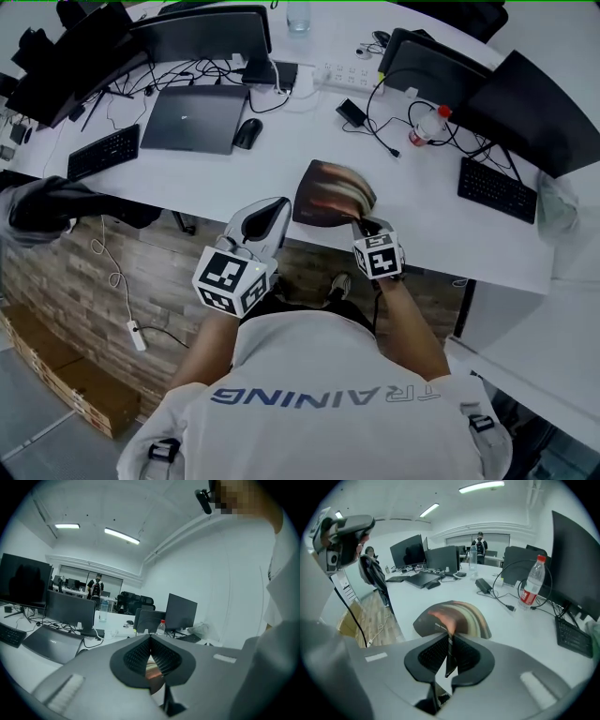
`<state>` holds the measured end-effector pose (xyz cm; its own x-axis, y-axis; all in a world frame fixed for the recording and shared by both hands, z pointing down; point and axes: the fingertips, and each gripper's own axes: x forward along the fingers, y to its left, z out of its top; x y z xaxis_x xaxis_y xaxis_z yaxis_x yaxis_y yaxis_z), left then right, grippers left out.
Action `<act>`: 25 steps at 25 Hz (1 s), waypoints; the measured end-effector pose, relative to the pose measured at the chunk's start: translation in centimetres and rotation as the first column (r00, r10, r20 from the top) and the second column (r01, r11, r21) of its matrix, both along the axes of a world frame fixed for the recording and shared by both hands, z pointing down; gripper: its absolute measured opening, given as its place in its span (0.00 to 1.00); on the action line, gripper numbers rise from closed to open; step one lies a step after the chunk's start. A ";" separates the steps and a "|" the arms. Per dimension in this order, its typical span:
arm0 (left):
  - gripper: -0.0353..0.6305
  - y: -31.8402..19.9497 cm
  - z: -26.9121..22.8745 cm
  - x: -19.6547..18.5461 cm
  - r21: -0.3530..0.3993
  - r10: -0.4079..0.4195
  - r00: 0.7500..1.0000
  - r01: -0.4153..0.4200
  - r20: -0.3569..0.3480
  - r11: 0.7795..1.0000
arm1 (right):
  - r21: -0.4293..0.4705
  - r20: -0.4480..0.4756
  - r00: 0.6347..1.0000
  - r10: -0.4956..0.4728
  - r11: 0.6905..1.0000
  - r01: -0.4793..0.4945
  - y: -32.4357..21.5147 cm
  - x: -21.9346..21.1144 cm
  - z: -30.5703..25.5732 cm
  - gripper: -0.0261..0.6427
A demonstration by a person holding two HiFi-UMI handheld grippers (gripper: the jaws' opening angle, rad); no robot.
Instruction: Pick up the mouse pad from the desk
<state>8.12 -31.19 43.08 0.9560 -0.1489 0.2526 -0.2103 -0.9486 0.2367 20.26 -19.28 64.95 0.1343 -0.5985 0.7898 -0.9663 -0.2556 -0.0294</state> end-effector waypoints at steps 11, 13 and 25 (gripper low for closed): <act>0.05 -1.2 -4.3 0.5 0.076 -0.029 0.997 0.034 -0.071 0.997 | 0.342 -0.132 0.988 0.077 0.939 -0.027 -2.7 2.7 -15.7 0.11; 0.05 -1.6 -5.1 0.2 0.092 -0.044 0.996 0.051 -0.082 0.994 | 0.410 -0.146 0.985 0.098 0.911 -0.030 -3.0 3.2 -18.9 0.11; 0.05 -3.8 -8.0 -1.6 0.113 -0.117 0.981 0.135 -0.154 0.984 | 0.663 -0.190 0.968 0.164 0.749 0.003 -2.9 4.3 -31.5 0.11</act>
